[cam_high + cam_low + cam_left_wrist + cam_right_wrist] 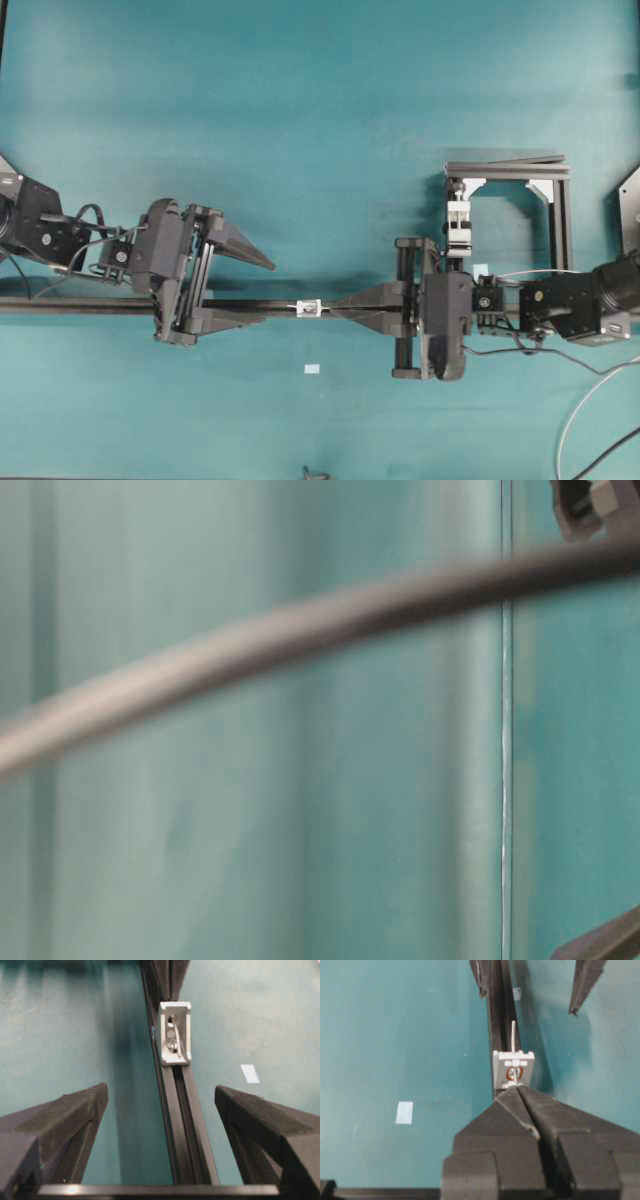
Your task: Insert the wire through the hole in the metal fitting marked with a red label.
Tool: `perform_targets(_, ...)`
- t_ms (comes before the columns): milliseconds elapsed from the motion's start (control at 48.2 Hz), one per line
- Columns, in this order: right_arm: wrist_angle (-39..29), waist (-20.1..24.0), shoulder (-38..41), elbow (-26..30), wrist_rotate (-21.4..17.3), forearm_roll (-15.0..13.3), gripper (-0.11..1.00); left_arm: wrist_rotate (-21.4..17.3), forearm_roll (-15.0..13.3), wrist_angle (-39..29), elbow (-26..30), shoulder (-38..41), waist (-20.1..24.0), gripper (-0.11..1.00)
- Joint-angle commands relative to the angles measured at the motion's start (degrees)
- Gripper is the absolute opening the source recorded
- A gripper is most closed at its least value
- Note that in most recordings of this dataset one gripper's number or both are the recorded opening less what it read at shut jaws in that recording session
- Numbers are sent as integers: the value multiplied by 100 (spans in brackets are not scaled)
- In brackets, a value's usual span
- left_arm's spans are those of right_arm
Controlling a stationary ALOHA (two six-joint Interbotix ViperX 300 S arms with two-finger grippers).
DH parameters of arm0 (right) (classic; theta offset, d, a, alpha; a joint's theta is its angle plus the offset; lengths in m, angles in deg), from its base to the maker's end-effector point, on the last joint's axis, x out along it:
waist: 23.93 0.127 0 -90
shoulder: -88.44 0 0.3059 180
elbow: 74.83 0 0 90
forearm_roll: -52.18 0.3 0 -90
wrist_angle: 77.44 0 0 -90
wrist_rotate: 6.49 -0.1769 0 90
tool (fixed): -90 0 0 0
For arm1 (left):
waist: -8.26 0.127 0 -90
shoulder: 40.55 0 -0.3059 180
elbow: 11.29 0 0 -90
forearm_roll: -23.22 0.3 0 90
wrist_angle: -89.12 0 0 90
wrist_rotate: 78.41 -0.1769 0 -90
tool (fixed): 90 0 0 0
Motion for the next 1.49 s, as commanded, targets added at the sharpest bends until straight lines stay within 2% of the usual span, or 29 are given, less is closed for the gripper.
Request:
perform_targets(0,-26,-35,-53,114,9,-70,-1,26,18,-62,132,-62,44,59)
perform_targets(207,-141,-97,-9,202,9,-105,-1,299,18,-404,272,-62,123,59)
perform_targets(394,-141,-105,-9,202,9,-105,-1,703,18,-879,448,-62,202,59)
perform_targets(747,-141,-105,-9,202,9,-105,-1,932,18,-1178,668,-62,202,56)
perform_targets(809,-141,-105,-9,202,9,-105,-1,958,18,-1178,677,-62,202,47)
perform_targets(954,-141,-105,-18,202,9,-114,-1,958,114,-1195,677,-62,149,10)
perform_targets(1058,-141,-105,-18,202,0,-105,-1,967,114,-1283,677,-70,123,-4)
perform_targets(1162,-141,-105,-18,211,9,-105,-1,1020,123,-1345,694,-97,123,-10)
perform_targets(1473,-141,-105,-18,211,-9,-105,-1,1063,123,-1424,694,-141,123,-10)
